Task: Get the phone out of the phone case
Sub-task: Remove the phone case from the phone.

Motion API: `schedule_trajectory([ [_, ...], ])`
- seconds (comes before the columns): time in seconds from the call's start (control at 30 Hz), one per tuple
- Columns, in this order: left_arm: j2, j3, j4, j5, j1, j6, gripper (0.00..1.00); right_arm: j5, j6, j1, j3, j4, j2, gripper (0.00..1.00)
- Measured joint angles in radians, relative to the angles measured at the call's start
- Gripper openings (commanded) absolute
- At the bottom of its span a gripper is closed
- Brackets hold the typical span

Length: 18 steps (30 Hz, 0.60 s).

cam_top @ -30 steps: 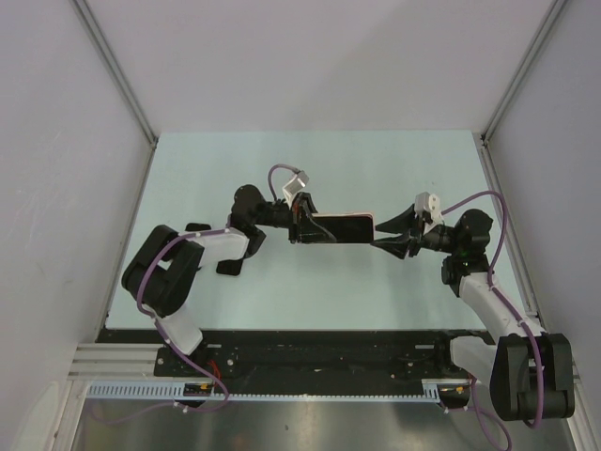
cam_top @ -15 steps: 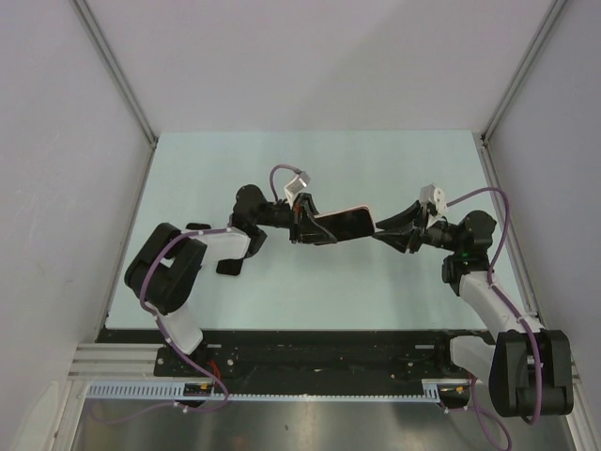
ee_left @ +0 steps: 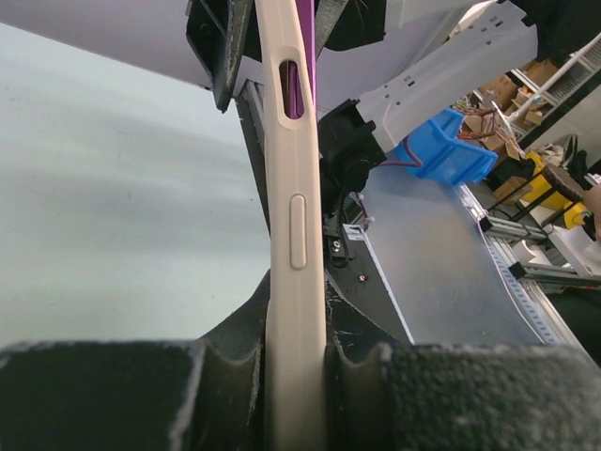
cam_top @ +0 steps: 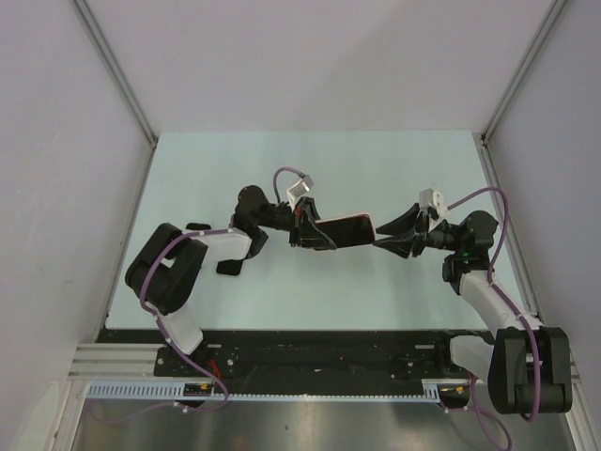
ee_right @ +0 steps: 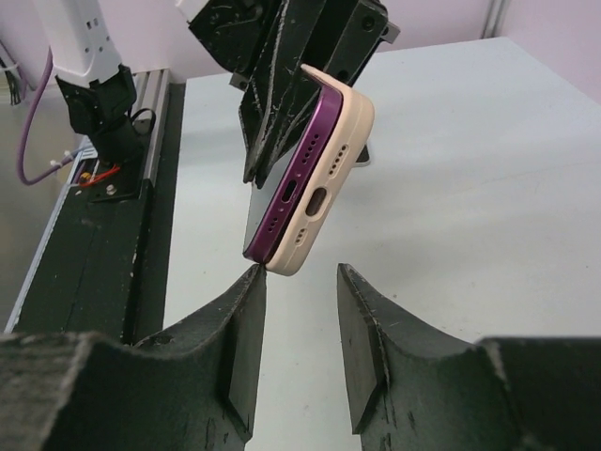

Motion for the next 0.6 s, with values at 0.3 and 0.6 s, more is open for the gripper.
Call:
schedule_trajectory([
  [0.3,0.0,0.0,-0.017,0.081,-0.008,-0.004,0.0,-0.076,-0.013,-0.04,0.0,0.003,-0.034,0.43],
  [0.6,0.0,-0.003,-0.023,0.096,-0.007,0.0,0.0,-0.066,0.117,-0.043,0.011,0.043,-0.025,0.47],
])
